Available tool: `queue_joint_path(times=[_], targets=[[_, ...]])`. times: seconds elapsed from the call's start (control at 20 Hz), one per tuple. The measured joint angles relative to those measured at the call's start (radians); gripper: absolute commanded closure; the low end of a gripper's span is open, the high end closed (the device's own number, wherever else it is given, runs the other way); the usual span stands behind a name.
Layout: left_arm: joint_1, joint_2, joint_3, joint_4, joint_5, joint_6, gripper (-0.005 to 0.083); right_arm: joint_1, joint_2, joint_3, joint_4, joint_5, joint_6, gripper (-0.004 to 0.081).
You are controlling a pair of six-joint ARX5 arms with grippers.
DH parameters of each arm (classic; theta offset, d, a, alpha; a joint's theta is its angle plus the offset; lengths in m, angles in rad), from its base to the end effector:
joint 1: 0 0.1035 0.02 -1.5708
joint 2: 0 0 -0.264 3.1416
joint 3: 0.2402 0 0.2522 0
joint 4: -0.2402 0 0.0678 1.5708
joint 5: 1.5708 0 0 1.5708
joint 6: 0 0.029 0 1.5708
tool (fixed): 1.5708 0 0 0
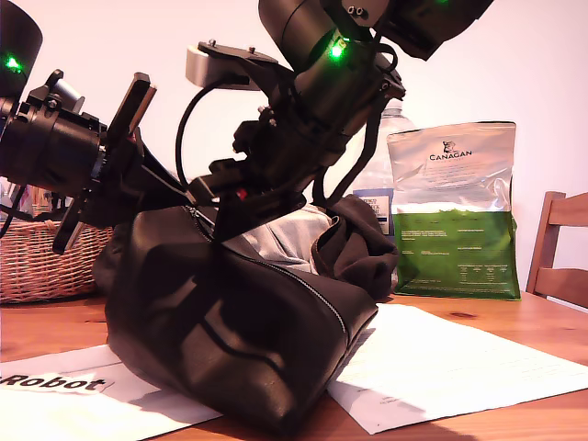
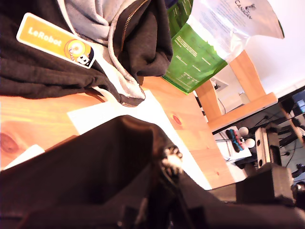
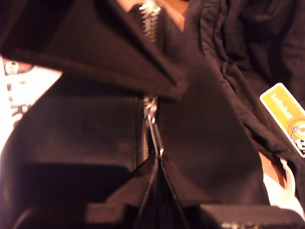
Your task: Open the zipper in the zip bag in front of you
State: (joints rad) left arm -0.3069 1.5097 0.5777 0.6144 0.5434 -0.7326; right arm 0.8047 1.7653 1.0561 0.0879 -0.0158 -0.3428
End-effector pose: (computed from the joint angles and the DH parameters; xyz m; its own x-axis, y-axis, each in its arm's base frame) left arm 0.2682 -0.1007 0.1772 0.6189 -0.7386 -0.2673 0.3413 0.5594 -0.7554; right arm 0.2595 0.2703 0.1922 0.5523 0.5968 -0.5820 -0.8226 0.5032 -0.2647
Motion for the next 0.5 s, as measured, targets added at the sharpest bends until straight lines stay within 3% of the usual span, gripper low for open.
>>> queue_joint_path(times=[0.35, 0.5], targets=[[0.022, 0.000, 0.000, -0.002, 0.027, 0.014, 0.0798, 0.000, 0.000, 0.000, 0.012, 0.015, -0.022, 0.0764], [0.026, 0.000, 0.000, -0.003, 0.081, 0.014, 0.0798, 0.000, 0.000, 0.000, 0.019, -0.013, -0.023, 0.0586]])
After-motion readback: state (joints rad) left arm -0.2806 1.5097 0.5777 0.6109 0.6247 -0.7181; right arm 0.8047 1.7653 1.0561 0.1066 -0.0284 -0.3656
